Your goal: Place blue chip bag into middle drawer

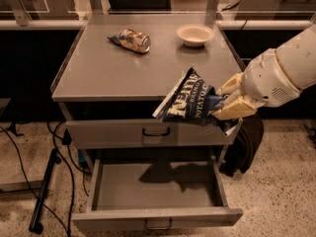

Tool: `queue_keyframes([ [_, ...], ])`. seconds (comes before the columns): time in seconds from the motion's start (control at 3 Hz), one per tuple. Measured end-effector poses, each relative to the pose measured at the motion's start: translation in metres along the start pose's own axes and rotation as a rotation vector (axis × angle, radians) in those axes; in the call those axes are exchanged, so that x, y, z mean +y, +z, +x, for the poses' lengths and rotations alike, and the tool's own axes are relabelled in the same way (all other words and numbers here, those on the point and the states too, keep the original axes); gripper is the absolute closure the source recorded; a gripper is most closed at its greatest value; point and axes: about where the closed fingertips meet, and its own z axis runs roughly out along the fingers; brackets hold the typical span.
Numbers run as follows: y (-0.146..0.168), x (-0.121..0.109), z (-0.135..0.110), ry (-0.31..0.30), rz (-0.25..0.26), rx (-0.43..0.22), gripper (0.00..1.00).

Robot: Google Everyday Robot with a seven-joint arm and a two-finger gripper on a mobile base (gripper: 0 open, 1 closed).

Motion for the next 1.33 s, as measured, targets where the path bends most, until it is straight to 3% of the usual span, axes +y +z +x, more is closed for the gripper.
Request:
queue_keyframes([
  [0.33, 0.001, 0.0, 0.001, -0.005, 0.001, 0.003, 1.0],
  [0.67, 0.02, 0.01, 0.019, -0.047, -0.002, 0.037, 1.0],
  [1.33, 0.08, 0.029, 0.068, -0.103, 0.031, 0.022, 1.0],
])
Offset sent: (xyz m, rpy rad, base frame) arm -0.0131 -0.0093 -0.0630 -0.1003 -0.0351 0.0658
